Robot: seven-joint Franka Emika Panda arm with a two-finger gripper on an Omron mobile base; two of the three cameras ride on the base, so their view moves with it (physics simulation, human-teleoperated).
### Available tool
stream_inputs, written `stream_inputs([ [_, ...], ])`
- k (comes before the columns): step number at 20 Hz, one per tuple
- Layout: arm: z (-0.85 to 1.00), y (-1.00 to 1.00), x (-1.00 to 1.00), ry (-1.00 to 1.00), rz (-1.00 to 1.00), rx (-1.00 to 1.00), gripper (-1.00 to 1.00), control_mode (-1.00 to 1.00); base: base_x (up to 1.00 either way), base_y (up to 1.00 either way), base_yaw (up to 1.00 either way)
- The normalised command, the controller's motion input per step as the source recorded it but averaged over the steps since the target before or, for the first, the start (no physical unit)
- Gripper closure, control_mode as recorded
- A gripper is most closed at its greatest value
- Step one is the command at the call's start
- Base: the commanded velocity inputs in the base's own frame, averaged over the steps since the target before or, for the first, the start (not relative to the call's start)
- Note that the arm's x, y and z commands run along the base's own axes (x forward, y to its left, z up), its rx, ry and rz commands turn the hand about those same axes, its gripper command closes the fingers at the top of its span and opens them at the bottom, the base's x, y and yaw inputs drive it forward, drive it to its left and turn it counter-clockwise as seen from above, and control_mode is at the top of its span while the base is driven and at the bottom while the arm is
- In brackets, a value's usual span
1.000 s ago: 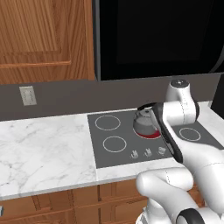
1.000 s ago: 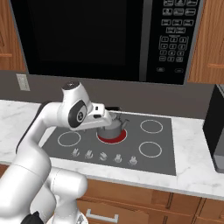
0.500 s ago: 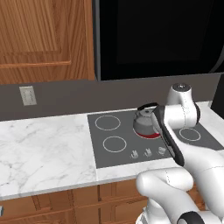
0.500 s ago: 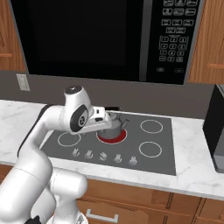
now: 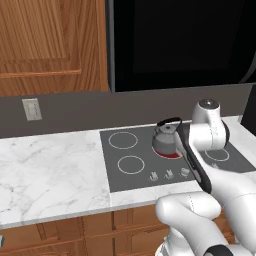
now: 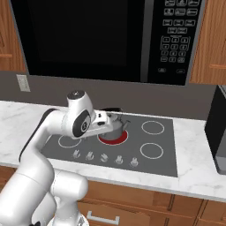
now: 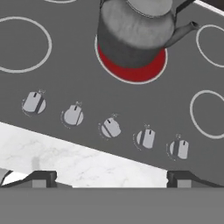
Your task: The kettle is done boiling. Turn off the stove, then wait for 300 timesteps before moving the kettle to the dining table.
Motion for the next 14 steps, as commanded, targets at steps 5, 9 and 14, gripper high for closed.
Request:
stream_inputs([
  [5, -0.13, 0.0, 0.0, 0.02, 0.03, 0.0, -1.0, -1.0, 0.0, 0.0, 0.0],
  [9, -0.16, 0.0, 0.0, 0.05, 0.04, 0.0, -1.0, -1.0, 0.0, 0.0, 0.0],
  [14, -0.2, 0.0, 0.0, 0.04, 0.04, 0.0, -1.0, -1.0, 0.0, 0.0, 0.0],
])
